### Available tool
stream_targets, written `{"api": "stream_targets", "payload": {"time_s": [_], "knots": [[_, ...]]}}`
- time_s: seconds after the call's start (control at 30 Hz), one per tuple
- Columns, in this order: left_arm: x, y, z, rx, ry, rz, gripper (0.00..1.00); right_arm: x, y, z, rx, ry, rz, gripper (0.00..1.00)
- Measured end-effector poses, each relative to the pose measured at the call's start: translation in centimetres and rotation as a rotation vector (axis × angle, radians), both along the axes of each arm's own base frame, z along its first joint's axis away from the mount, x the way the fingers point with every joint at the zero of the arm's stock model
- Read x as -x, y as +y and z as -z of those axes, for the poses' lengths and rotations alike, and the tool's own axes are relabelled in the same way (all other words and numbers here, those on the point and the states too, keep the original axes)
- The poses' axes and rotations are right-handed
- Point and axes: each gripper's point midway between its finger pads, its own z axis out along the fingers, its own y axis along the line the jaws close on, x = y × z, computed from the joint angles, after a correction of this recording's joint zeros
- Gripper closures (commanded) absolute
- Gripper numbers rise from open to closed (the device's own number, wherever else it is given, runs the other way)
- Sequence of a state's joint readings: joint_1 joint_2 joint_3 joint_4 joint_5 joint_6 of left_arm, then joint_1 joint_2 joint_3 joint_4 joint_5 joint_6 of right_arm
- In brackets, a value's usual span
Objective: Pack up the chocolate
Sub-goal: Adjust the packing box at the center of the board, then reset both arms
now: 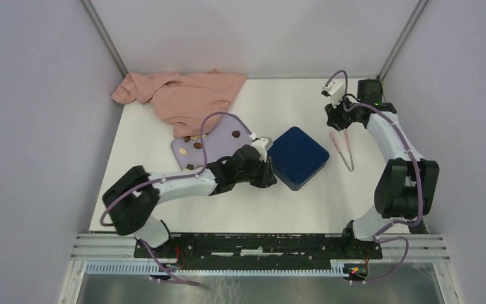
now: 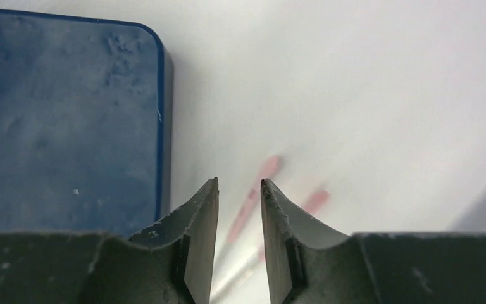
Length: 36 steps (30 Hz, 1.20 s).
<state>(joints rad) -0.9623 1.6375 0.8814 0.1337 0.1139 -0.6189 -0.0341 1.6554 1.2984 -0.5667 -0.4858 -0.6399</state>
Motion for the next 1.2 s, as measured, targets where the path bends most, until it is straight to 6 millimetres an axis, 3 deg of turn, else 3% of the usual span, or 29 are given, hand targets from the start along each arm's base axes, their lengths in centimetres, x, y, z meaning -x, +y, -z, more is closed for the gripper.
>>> {"api": "stream_targets", "payload": {"time_s": [0.03,0.07,0.1,0.13,0.17,0.2,0.27,0.4,0.57,0.7,0.87,1.2], "knots": [[0.2,1.1,-1.2,0.000,-0.028,-0.013,0.68,0.1,-0.7,-1.4,0.017,-0.041,-0.003,0.51],[0.3,2.0,-2.5,0.007,-0.060,-0.024,0.60,0.5,-1.2,-3.0,0.035,-0.086,-0.013,0.35],[0.4,3.3,-4.2,0.012,-0.105,-0.046,0.47,1.0,-1.4,-4.9,0.052,-0.143,-0.031,0.15],[0.3,4.6,-6.4,0.022,-0.161,-0.069,0.29,1.6,-1.3,-6.8,0.069,-0.207,-0.057,0.03],[0.2,5.6,-8.5,0.036,-0.216,-0.090,0.10,2.5,-1.0,-8.8,0.078,-0.275,-0.080,0.02],[-0.1,6.7,-11.2,0.066,-0.284,-0.118,0.02,3.5,-0.7,-10.8,0.084,-0.340,-0.096,0.02],[-0.4,8.9,-16.4,0.124,-0.385,-0.184,0.00,5.7,-0.2,-14.4,0.093,-0.472,-0.115,0.02],[-0.7,12.0,-25.0,0.219,-0.521,-0.260,0.00,8.6,0.5,-19.5,0.040,-0.617,-0.100,0.02],[-0.6,13.7,-32.3,0.258,-0.596,-0.293,0.00,9.8,0.8,-22.6,-0.101,-0.640,0.024,0.02],[-0.3,15.2,-35.1,0.237,-0.629,-0.316,0.00,10.6,1.0,-26.1,-0.180,-0.662,0.078,0.02],[0.3,16.3,-35.0,0.194,-0.625,-0.309,0.00,12.3,2.0,-30.5,-0.276,-0.716,0.079,0.02],[2.3,17.3,-36.0,0.240,-0.632,-0.262,0.00,13.0,2.3,-31.2,-0.429,-0.644,0.182,0.02]]}}
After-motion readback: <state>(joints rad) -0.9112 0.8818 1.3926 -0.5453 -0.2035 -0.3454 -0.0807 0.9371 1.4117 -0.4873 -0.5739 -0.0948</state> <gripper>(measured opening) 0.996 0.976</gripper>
